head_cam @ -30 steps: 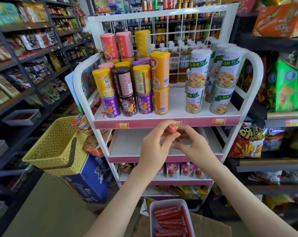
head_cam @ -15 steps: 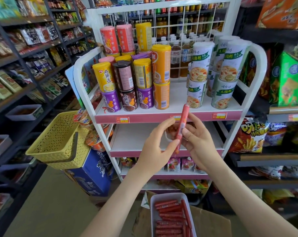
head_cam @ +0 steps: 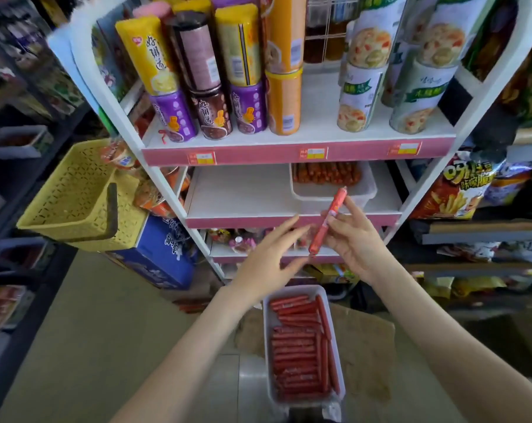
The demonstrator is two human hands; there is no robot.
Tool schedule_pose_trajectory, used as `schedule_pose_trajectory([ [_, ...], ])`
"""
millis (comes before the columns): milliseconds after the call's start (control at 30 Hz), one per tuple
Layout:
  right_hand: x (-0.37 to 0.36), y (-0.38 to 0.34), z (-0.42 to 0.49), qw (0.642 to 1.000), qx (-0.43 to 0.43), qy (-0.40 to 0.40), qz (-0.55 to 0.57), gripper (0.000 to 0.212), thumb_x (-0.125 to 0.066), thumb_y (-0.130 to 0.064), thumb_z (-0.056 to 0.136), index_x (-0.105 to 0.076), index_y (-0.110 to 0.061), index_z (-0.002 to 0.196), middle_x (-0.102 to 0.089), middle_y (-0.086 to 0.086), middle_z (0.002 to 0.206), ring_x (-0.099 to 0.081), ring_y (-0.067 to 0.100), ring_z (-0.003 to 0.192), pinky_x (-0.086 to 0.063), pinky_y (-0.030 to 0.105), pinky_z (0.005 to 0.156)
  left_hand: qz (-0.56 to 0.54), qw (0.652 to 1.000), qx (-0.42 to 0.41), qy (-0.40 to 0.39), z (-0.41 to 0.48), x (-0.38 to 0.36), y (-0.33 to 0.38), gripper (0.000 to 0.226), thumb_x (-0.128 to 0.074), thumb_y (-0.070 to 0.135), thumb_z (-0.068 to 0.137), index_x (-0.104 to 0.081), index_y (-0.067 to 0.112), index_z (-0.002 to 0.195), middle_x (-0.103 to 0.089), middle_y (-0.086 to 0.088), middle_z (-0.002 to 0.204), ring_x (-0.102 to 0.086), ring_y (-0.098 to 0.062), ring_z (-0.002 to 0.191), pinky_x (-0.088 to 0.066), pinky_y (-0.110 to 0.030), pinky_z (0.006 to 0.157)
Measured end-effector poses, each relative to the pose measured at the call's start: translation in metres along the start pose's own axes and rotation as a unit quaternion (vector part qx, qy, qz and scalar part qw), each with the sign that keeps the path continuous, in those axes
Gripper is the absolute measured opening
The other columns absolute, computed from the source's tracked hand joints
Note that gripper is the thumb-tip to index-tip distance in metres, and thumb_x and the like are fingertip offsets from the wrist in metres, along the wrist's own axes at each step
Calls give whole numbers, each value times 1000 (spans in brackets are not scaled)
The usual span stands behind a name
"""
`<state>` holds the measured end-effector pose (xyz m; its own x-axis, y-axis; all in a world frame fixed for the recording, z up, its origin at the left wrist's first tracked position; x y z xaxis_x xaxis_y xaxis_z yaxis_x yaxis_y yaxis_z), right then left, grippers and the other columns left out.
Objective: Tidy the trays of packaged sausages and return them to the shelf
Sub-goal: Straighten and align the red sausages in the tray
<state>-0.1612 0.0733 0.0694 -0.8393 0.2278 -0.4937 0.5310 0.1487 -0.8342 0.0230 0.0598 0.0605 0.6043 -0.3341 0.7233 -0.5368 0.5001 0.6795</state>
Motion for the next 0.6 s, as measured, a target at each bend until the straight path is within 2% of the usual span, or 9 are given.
schedule_pose_trajectory([
  [67, 28, 28, 8, 990, -18, 39, -133, 68, -52, 0, 94, -26, -37, 144, -54, 8, 106, -63, 29, 98, -56, 40, 79, 37, 995, 75, -48, -6, -21, -31, 51, -53, 35, 95, -38, 25, 143, -34, 4, 150, -30, -13, 138, -30, -33, 111],
  [100, 45, 45, 12, 973, -30, 44, -226, 69, -53, -1, 95, -25, -37, 146, -54, 6, 105, -62, 30, 97, -55, 43, 81, 58, 989, 117, -72, -10, -34, -48, 48, -51, 34, 96, -42, 20, 141, -42, 0, 145, -36, -17, 134, -32, -31, 108],
  [167, 83, 86, 21, 910, -66, 41, -408, 63, -55, -1, 93, -34, -29, 145, -54, 3, 106, -60, 35, 100, -52, 50, 88, 85, 968, 203, -118, -23, -65, -86, 39, -48, 31, 98, -49, 16, 134, -52, -4, 133, -47, -22, 123, -38, -28, 94],
  [233, 118, 132, 27, 848, -108, 44, -517, 56, -57, -3, 90, -44, -25, 140, -57, 5, 112, -57, 32, 107, -49, 45, 89, 88, 946, 263, -166, -38, -100, -124, 33, -45, 22, 97, -53, 16, 128, -58, -6, 121, -55, -25, 111, -40, -27, 82],
  [267, 133, 155, 28, 828, -124, 38, -545, 53, -56, -3, 89, -47, -23, 138, -58, 7, 108, -55, 30, 105, -47, 42, 89, 90, 938, 278, -188, -45, -118, -141, 31, -44, 19, 97, -54, 15, 126, -60, -7, 117, -57, -27, 107, -41, -29, 80],
  [333, 157, 203, 31, 797, -138, -5, -588, 52, -51, -1, 87, -48, -21, 136, -58, 8, 105, -50, 28, 106, -43, 38, 93, 106, 927, 293, -207, -56, -154, -172, 29, -40, 17, 98, -57, 11, 121, -61, -12, 112, -58, -29, 103, -42, -32, 81],
  [433, 185, 268, 37, 756, -153, -58, -634, 49, -49, -15, 92, -44, -32, 137, -45, 1, 117, -50, 27, 113, -40, 44, 100, 129, 924, 294, -210, -64, -203, -211, 42, -26, 26, 94, -60, 10, 114, -62, -11, 109, -57, -31, 104, -43, -33, 84],
  [533, 206, 316, 51, 669, -109, -70, -732, 47, -47, -22, 95, -39, -32, 140, -47, 1, 125, -41, 27, 119, -23, 53, 105, 161, 931, 232, -232, -63, -255, -244, 29, -48, 12, 89, -60, 11, 115, -63, -10, 109, -59, -33, 101, -47, -38, 82],
  [600, 220, 344, 61, 607, -53, -56, -791, 57, -60, -19, 88, -41, -24, 142, -49, 5, 132, -38, 28, 113, -24, 54, 100, 162, 938, 203, -228, -56, -289, -259, 41, -53, 5, 85, -55, 9, 126, -59, -13, 119, -57, -34, 109, -47, -40, 89],
])
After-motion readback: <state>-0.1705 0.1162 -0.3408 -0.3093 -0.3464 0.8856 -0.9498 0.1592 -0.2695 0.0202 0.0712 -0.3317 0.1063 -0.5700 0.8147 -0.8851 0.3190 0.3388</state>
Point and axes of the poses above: each hand's wrist, its own z-axis towards the middle knuckle, its own x-axis out of the back of the hand, y = z × x, the point moved 1 cm from there along z, towards the middle knuckle
